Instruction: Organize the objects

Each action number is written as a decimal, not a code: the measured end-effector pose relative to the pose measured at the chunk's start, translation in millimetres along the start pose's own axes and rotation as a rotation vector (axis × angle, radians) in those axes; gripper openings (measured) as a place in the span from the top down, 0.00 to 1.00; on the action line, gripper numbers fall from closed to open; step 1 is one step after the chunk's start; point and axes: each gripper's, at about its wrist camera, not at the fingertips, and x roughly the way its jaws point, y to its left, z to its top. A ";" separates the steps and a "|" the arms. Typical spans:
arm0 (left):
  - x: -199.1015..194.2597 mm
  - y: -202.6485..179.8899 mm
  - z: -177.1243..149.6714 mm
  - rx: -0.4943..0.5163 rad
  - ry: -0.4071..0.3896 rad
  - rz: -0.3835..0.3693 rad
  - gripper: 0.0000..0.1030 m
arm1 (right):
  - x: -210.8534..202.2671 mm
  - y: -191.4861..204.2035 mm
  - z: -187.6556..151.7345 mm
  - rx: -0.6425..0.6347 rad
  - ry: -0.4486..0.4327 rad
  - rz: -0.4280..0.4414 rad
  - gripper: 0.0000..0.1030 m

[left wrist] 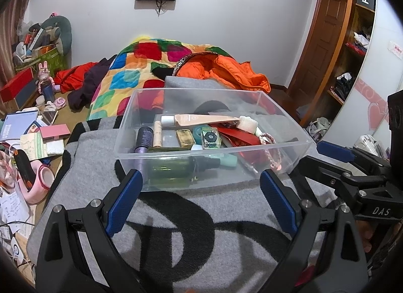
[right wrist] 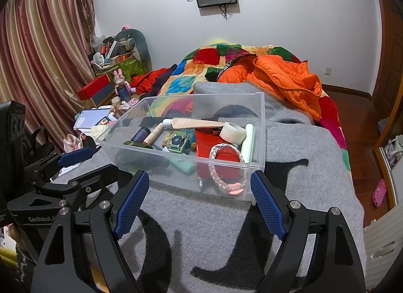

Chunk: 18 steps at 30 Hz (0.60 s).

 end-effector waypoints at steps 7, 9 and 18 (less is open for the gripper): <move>1.1 1.3 -0.9 -0.011 0.009 -0.012 0.08 | 0.4 -1.8 0.9 0.000 0.000 0.000 0.22; 1.4 2.1 -1.0 -0.017 0.010 -0.018 0.08 | 0.5 -1.8 0.8 0.000 0.001 0.000 0.21; -2.6 -0.8 -1.5 -0.002 -0.005 -0.010 0.07 | 0.6 0.0 -1.8 0.003 0.005 0.001 0.21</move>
